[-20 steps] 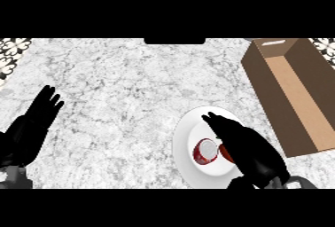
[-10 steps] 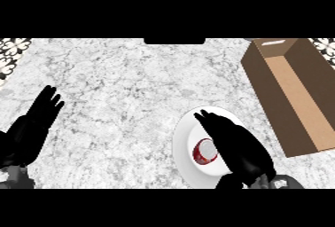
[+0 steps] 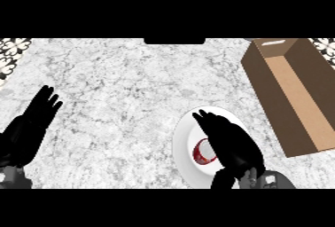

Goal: Pick the can from the plate and place it in the cardboard box

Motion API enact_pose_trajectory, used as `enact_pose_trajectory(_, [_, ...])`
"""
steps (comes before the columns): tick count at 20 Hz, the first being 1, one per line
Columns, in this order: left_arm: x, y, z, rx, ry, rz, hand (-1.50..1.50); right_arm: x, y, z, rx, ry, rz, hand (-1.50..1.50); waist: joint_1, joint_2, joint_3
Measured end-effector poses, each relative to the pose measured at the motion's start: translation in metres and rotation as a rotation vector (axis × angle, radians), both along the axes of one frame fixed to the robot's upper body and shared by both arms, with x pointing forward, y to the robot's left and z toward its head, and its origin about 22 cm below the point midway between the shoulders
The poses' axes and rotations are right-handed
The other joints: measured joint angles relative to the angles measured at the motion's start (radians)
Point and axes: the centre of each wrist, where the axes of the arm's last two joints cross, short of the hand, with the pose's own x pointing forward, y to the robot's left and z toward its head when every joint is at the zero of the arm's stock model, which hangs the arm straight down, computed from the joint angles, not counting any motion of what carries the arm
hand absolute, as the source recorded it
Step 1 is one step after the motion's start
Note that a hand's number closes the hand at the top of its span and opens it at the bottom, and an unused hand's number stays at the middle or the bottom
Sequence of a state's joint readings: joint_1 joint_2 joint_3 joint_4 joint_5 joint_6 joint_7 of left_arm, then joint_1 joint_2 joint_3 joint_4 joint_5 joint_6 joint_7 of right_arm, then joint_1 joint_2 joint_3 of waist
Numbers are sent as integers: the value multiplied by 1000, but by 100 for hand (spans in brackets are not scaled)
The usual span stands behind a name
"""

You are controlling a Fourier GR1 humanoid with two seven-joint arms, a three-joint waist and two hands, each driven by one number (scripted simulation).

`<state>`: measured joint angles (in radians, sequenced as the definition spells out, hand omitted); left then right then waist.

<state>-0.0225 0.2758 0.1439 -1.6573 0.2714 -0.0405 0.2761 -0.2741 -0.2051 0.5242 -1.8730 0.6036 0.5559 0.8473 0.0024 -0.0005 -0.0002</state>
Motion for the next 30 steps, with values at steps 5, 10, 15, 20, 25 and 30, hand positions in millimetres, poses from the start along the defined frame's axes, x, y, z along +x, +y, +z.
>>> enact_pose_trajectory(5, [-3,-1,0,4,-5,-1,0,2,4,-8,-28,13,-9,-150,0,0,0])
enact_pose_trajectory(10, [-1,-5,-1,-3,-5,-4,0,5,11,-17,-59,30,-21,-150,0,0,0])
enact_pose_trajectory(15, [2,1,-6,-1,-6,2,0,7,13,-30,-89,54,-31,-150,-1,0,0])
enact_pose_trajectory(20, [2,2,-3,4,-6,-4,0,12,16,-43,-112,81,-26,-150,0,0,0])
enact_pose_trajectory(25, [4,1,-7,2,-5,-4,0,11,14,-55,-131,104,-25,-150,-1,0,0])
enact_pose_trajectory(30, [9,8,-7,4,-4,2,0,11,15,-60,-137,103,-30,-150,-2,0,0])
